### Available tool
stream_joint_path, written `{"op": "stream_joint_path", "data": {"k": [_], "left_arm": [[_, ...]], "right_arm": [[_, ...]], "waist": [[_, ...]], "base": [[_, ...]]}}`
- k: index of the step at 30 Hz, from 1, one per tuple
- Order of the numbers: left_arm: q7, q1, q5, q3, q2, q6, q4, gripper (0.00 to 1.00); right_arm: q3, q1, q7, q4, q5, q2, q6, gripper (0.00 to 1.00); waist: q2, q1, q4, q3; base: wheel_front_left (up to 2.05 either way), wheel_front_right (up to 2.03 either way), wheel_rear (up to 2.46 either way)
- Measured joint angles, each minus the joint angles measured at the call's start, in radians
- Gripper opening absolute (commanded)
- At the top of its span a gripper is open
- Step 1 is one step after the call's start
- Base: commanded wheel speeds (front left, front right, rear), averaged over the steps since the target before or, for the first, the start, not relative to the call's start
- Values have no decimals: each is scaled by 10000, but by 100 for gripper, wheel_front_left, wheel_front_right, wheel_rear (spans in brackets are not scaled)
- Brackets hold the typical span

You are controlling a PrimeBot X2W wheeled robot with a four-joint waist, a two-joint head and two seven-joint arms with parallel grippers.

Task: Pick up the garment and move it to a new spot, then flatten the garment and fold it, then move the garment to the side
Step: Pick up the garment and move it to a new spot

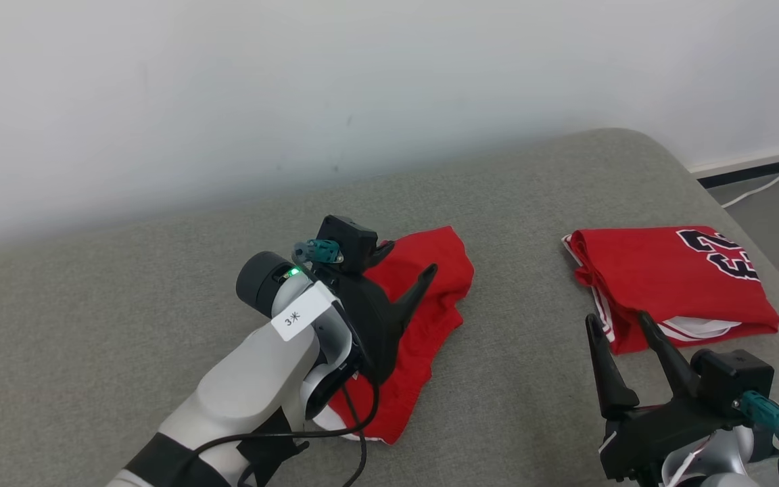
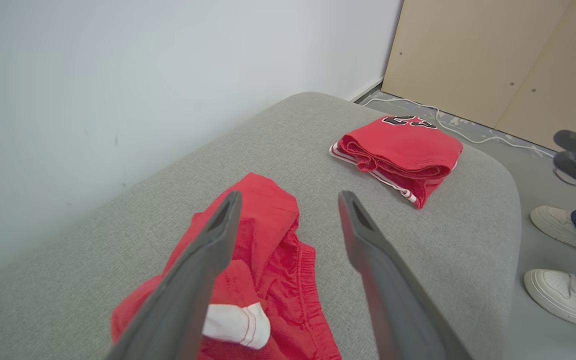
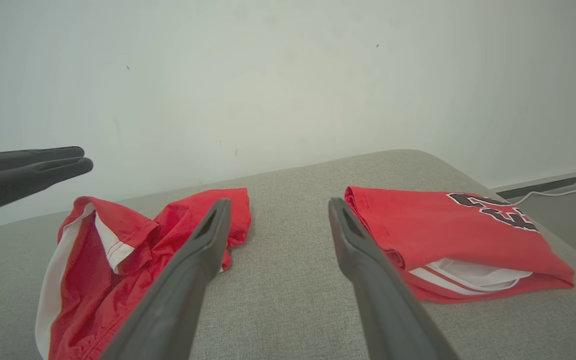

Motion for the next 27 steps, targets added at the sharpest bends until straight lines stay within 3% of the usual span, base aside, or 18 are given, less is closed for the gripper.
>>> {"op": "stream_joint_path", "data": {"k": [13,20,27], "left_arm": [[-1342,592,-757,811,77,345,-190,100],[-2104,1685,-917,1300,1195,955,-700,100],[-2474,2803,-1089,1755,1789,1613,-1766,100]], "right_arm": [[-326,341,-186,119,102,-84,-88,100],[-771,914,-309,157,305,-90,-259,100],[-1080,1225,-454,111,405,-67,-435,100]], "waist": [[0,0,941,-248],[0,-1,1753,-524],[-1,-1,2612,-853]], "base": [[0,0,0],[0,0,0],[0,0,0]]}}
